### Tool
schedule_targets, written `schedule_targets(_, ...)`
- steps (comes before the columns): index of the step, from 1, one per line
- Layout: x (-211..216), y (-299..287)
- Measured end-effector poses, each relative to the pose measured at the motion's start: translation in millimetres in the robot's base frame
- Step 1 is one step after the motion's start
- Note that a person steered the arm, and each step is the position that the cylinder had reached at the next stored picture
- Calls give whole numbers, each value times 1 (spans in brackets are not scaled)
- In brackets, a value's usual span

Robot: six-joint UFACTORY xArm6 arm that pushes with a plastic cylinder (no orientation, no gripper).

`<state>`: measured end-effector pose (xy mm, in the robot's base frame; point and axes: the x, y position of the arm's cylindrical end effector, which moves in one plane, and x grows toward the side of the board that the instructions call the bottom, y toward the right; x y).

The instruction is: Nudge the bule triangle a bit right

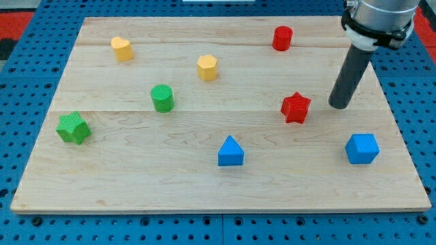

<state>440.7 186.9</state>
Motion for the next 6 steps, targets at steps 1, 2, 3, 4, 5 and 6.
schedule_targets(1,22,-44)
schedule_targets(2,47,-56)
schedule_targets(3,80,-83)
schedule_targets(4,117,-112)
schedule_targets(5,130,-180)
schedule_targets(6,131,-217)
